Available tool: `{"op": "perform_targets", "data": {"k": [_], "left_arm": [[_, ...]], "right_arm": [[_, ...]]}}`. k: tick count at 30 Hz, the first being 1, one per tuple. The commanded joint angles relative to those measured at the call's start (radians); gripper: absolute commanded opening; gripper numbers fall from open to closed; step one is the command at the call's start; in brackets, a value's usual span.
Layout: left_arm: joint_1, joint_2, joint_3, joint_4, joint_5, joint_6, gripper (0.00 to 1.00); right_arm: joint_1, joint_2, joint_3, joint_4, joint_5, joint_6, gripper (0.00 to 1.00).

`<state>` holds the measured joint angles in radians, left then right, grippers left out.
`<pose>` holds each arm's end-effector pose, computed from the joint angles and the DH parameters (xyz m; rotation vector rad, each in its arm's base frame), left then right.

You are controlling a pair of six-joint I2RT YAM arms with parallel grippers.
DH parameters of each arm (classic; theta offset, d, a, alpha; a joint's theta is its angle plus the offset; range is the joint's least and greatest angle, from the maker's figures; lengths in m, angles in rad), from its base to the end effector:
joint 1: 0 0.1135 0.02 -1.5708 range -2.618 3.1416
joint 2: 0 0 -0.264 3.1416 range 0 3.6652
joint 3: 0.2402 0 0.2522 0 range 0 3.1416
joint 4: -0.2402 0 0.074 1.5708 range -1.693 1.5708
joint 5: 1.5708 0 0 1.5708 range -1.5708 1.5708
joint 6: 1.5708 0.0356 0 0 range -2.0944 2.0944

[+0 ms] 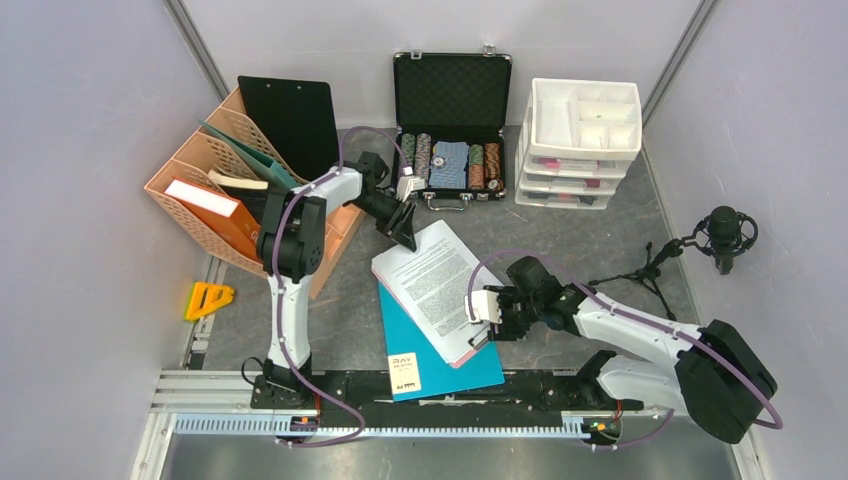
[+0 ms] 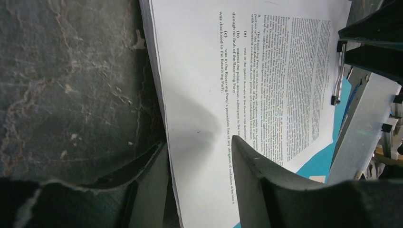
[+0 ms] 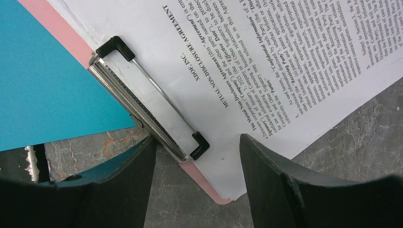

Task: Organize the desk
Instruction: Pick up the folder from the center of the board.

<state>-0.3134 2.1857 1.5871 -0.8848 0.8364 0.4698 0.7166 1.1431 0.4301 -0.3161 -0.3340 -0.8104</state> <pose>0.3886 -0.1537 0.1432 1.0968 2.5164 -1.2066 0.1360 0.1339 0.1466 -1.8561 1.7660 0.3976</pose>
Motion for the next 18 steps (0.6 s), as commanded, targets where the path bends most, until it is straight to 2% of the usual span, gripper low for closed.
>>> {"op": "perform_targets", "data": {"k": [1,6,18], "left_arm": [[-0.094,0.055,-0.012,-0.129,0.321,-0.121,0.53],[-0.092,0.023,-0.002,-0.128,0.379,-0.147,0.47],[-0.089,-0.038,0.029,-0.261,0.375,-0.101,0.32]], "right_arm": [[-0.033,0.145,-0.095,0.096,0.354,-0.107,0.69],[-0.032,0.178,-0.101,0.144,0.424,-0.092,0.68],[-0.072,0.200,-0.137,0.213,0.494,-0.127,0.68]]}}
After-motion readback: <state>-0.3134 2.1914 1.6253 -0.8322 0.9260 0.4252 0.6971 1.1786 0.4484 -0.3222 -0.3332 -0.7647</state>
